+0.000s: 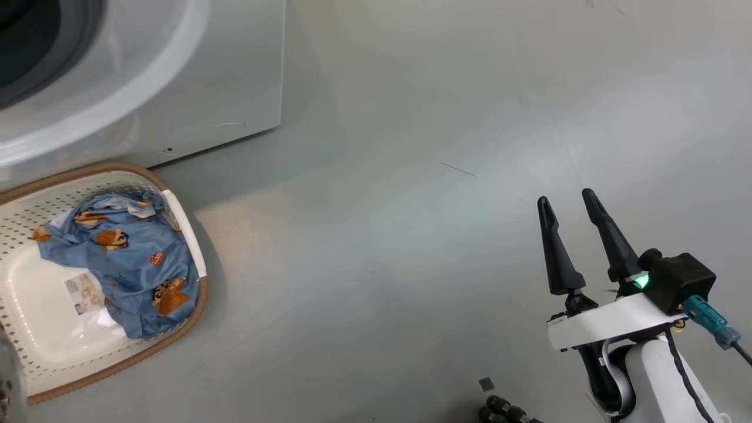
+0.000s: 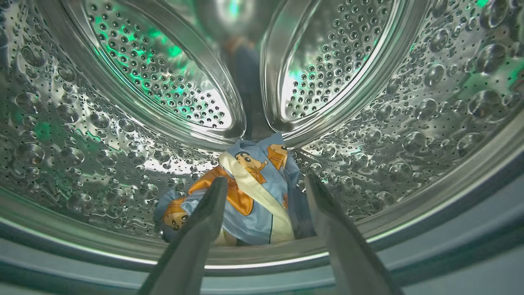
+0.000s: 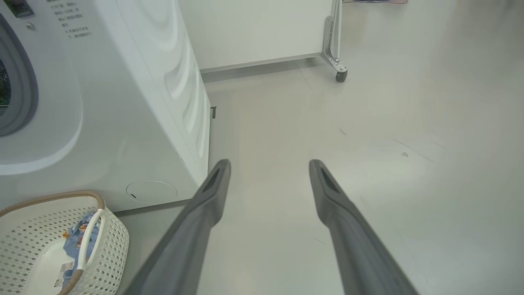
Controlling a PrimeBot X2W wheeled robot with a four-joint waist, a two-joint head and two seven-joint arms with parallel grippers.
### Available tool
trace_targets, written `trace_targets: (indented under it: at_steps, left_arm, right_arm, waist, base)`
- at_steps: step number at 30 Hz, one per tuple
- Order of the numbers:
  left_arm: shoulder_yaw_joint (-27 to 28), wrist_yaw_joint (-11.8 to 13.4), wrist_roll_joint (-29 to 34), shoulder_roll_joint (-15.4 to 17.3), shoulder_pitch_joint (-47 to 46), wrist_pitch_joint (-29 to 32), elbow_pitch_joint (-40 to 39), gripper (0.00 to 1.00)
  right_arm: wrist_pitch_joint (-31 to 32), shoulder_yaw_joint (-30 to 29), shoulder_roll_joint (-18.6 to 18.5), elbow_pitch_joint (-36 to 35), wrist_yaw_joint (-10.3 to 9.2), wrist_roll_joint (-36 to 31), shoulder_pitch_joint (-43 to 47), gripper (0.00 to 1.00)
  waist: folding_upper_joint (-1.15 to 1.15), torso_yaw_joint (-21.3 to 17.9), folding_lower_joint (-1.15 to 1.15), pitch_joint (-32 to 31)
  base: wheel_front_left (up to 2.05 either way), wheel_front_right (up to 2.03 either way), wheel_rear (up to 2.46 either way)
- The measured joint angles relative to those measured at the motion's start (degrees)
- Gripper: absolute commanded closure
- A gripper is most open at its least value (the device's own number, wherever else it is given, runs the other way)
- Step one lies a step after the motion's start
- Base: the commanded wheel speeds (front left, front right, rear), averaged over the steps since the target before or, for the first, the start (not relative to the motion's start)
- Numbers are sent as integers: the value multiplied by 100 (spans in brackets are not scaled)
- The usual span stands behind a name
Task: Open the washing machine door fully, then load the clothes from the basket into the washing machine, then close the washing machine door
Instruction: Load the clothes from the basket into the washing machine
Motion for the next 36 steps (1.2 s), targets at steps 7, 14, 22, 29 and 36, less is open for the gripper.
trace_targets:
  at_steps: [7, 14, 22, 29, 36]
  left_arm:
    - [-31, -115, -97, -236, 191, -215, 121, 0]
    - [-8, -354, -259, -535, 699, -593, 163, 0]
    - [-46, -571, -360, -906, 1329, -760, 138, 0]
    - [-88, -739, -432, -1009, 2153, -810, 7, 0]
    - [-103, -834, -471, -1272, 3062, -809, -463, 0]
  right_arm:
    - [0, -86, -105, -1, 0, -42, 4, 0]
    - [0, -208, -140, 5, -1, -73, 12, 0]
    - [0, -307, -224, 15, -1, -83, 34, 0]
    - [0, -283, -260, 75, -1, -132, 117, 0]
    - [0, -280, -367, 90, -1, -138, 323, 0]
  waist:
    - [0, 338, 0, -292]
    - [0, 659, 0, -614]
    - [0, 959, 0, -947]
    - [0, 1148, 0, -1335]
    - [0, 1257, 0, -1768]
  base:
    - [0, 0, 0]
    - [0, 0, 0]
    - [0, 0, 0]
    - [0, 0, 0]
    - [0, 0, 0]
